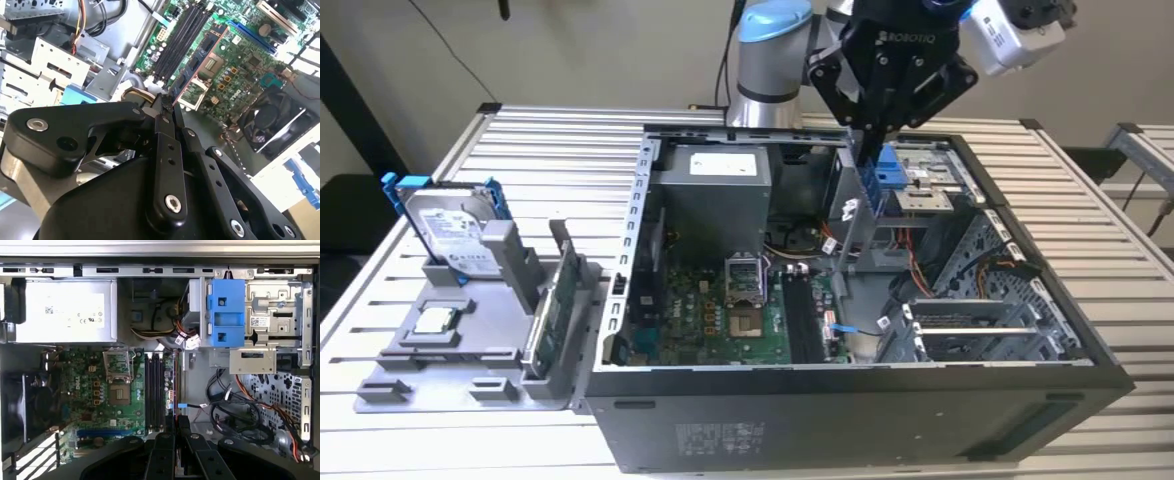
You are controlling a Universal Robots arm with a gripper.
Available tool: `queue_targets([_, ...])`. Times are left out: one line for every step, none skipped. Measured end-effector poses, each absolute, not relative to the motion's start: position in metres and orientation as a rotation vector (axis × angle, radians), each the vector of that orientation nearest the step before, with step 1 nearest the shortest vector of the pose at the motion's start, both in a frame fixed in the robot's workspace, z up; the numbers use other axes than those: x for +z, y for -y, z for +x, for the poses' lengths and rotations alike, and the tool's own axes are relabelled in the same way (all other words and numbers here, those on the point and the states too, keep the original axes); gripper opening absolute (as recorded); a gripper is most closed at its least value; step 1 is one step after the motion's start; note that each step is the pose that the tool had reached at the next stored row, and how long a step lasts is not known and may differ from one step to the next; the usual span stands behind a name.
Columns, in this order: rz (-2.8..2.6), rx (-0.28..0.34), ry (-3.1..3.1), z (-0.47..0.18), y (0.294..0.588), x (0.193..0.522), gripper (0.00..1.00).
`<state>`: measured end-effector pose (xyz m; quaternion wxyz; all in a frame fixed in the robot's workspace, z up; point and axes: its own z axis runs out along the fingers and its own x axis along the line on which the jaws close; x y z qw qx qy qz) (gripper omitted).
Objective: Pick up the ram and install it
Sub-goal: 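Insert the ram into the slot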
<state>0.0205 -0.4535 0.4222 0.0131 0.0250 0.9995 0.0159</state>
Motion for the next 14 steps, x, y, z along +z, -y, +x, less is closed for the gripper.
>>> queue_targets([0.097,0.049,-3.113,0.0205,0.4535,0.4222,0.14])
queue_targets([0.115,0.049,-3.112,0.0205,0.4535,0.4221,0.14])
queue_targets([0.135,0.049,-3.111,0.0205,0.4535,0.4221,0.14])
queue_targets([0.154,0.049,-3.11,0.0205,0.4535,0.4221,0.14])
queue_targets([0.17,0.048,-3.109,0.0205,0.4535,0.4221,0.14])
queue_targets([0.177,0.048,-3.109,0.0205,0.4535,0.4221,0.14])
queue_targets([0.178,0.048,-3.109,0.0205,0.4535,0.4221,0.14])
queue_targets([0.179,0.048,-3.109,0.0205,0.4535,0.4221,0.14])
queue_targets([0.18,0.048,-3.109,0.0205,0.4535,0.4221,0.14])
queue_targets([0.181,0.048,-3.109,0.0205,0.4535,0.4221,0.14])
queue_targets([0.181,0.048,-3.109,0.0205,0.4535,0.4221,0.14])
queue_targets([0.181,0.048,-3.109,0.0205,0.4535,0.422,0.14])
queue_targets([0.182,0.048,-3.109,0.0205,0.4535,0.4218,0.14])
queue_targets([0.182,0.048,-3.109,0.0205,0.4534,0.4215,0.14])
